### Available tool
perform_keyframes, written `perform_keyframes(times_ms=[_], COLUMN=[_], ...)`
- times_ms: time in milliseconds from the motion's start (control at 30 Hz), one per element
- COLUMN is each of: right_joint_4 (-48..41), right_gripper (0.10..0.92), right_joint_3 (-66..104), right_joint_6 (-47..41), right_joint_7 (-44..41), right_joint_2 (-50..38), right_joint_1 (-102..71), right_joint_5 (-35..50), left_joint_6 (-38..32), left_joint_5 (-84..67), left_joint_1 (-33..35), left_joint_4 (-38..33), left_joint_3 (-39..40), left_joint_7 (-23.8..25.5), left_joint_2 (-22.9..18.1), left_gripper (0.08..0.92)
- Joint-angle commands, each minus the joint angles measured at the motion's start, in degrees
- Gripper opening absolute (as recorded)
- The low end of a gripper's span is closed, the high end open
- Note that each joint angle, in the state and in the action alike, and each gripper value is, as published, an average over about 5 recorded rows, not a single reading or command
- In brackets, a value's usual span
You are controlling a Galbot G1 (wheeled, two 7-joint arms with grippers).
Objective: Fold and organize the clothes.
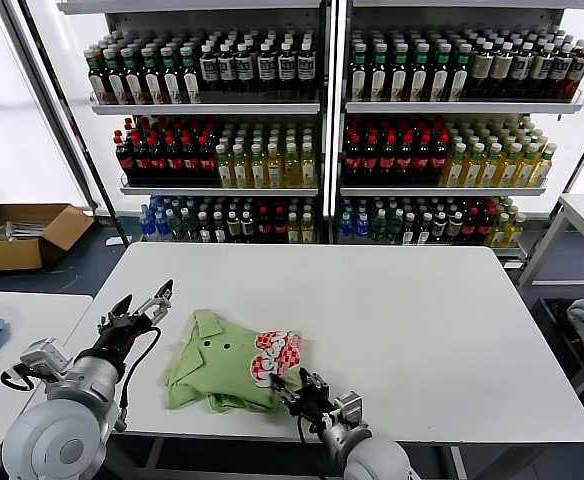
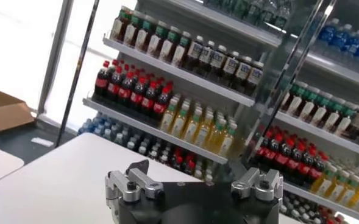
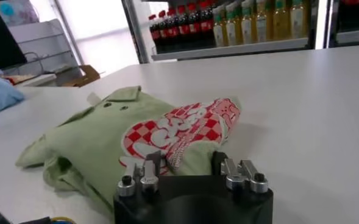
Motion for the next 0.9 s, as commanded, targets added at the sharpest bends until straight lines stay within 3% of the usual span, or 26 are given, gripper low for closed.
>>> perform_keyframes(times_ms=[33,333,500,633,900], right_joint_4=[0.46,7.32,9.08,12.08,13.58], right_gripper=[0.473,0.214,0.154,0.195,0.426], right_joint_3=[0.93,15.95,24.24,29.97,29.8], right_joint_6=[-1.77,0.79,2.21,4.35,7.82], right_joint_7=[-6.35,-13.77,-12.49,-11.46,-3.23], right_joint_2=[-3.69,-20.4,-23.75,-22.79,-16.62], right_joint_1=[2.71,-3.12,-9.54,-14.58,-15.47], right_joint_5=[-7.58,-8.52,-7.9,-7.69,-7.69], left_joint_6=[0.42,0.41,0.42,0.43,0.43], left_joint_5=[0.94,0.96,1.03,1.16,1.11], left_joint_1=[1.86,3.12,3.0,2.68,2.86], left_joint_4=[-1.22,-1.61,-1.55,-1.49,-1.58], left_joint_3=[-2.54,-2.61,-1.17,0.16,1.31], left_joint_7=[0.73,0.75,0.72,0.65,0.64], left_joint_2=[-1.03,-2.25,-3.65,-4.28,-4.36], left_gripper=[0.823,0.823,0.823,0.823,0.823])
